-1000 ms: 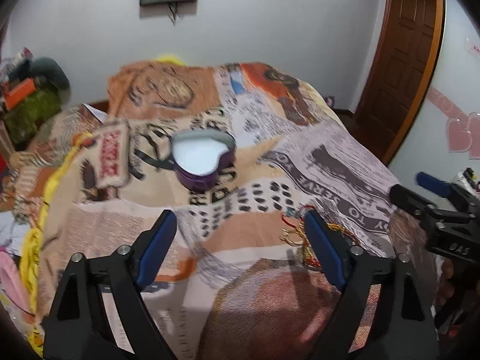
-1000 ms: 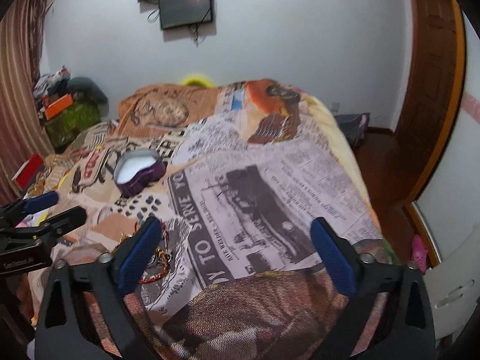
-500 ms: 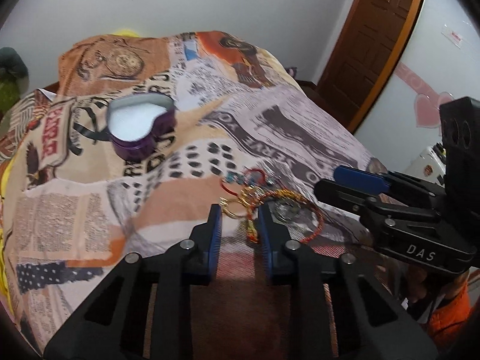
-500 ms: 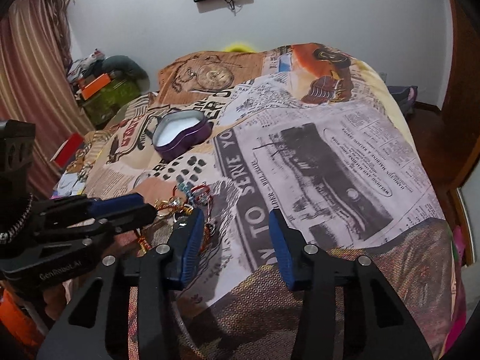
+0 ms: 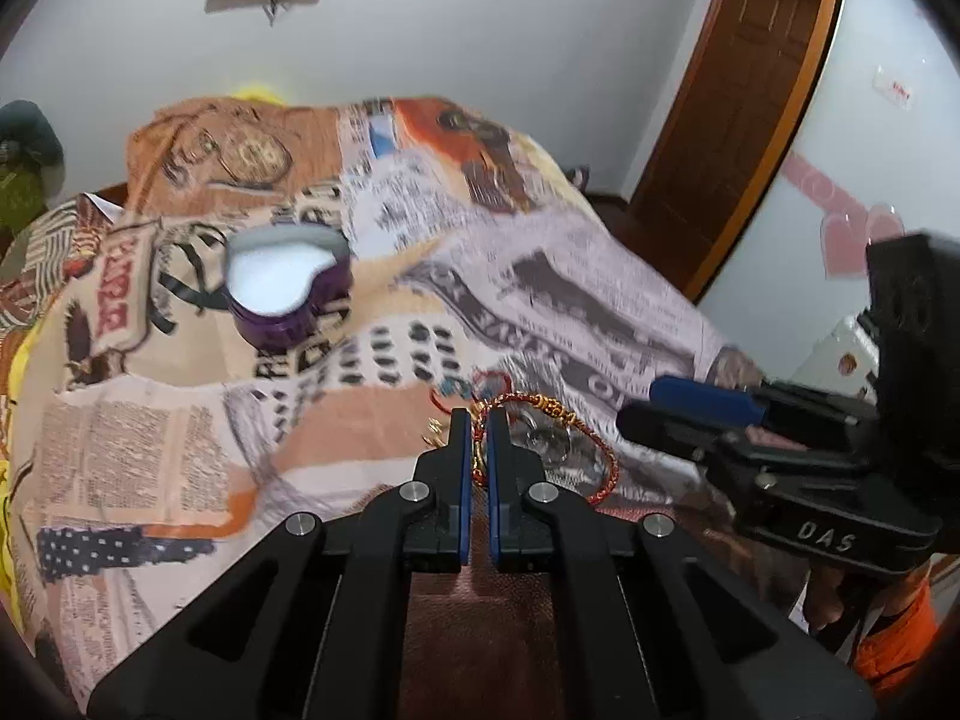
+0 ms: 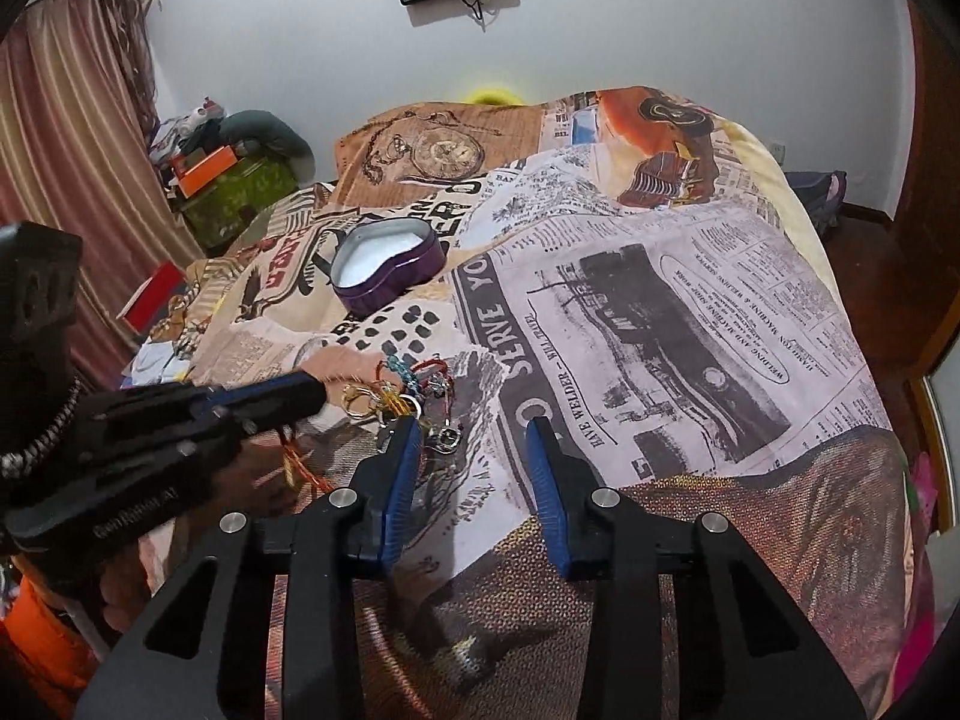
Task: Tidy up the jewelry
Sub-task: 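Close the right tool on a silver ring while the left tool lifts the bracelet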
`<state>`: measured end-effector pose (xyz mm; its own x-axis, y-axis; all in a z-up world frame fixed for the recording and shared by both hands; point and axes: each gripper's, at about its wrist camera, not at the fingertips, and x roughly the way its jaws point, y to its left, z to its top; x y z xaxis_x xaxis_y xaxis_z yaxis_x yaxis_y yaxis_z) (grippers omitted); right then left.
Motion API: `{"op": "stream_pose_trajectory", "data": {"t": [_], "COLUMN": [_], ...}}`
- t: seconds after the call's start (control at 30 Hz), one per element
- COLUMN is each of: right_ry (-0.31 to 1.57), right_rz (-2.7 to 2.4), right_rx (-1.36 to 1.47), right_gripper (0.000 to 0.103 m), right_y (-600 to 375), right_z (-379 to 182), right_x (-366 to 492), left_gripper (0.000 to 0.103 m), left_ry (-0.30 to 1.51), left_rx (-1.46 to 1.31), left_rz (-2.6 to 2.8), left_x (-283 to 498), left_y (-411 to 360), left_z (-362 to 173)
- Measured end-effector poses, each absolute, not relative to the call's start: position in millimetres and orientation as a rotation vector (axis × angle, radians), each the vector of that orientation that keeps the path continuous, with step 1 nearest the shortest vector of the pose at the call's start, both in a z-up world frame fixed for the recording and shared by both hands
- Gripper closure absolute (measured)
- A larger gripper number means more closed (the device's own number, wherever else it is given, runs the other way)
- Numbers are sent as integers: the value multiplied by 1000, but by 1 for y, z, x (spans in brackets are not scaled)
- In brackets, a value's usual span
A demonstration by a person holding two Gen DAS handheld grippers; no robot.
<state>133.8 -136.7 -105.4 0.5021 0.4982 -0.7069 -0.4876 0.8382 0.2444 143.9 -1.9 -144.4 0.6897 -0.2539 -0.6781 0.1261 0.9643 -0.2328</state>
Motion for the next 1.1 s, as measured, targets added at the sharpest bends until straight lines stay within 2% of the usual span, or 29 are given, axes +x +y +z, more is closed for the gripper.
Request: {"op": "stream_pose_trajectory", "data": {"t": [0.3,0.4,0.67,0.7,1.1], "right_ry": [877,886,918,914,864], "right_rz": [641,641,612,603,616], "right_rx": [-57,-95,-179,-186,-135], "right_gripper": [70,77,78,82,83], "right_y": [-106,-95,-78,-78,-84], "right_z": [-110,-114,-126,-126,-100], "right_x": [132,135,141,140,138], "left_gripper": [100,100,100,100,100], "left_ry": [710,720,743,743,682], "left_rx": [-199,-209,-226,-224,-222], "left_rz": [-119,-100,-93,-91,-71], "left_x": [125,122,116,116,115], "left_y": [35,45,55,54,60], "left_z": [-129,-135,-151,-152,-134]}}
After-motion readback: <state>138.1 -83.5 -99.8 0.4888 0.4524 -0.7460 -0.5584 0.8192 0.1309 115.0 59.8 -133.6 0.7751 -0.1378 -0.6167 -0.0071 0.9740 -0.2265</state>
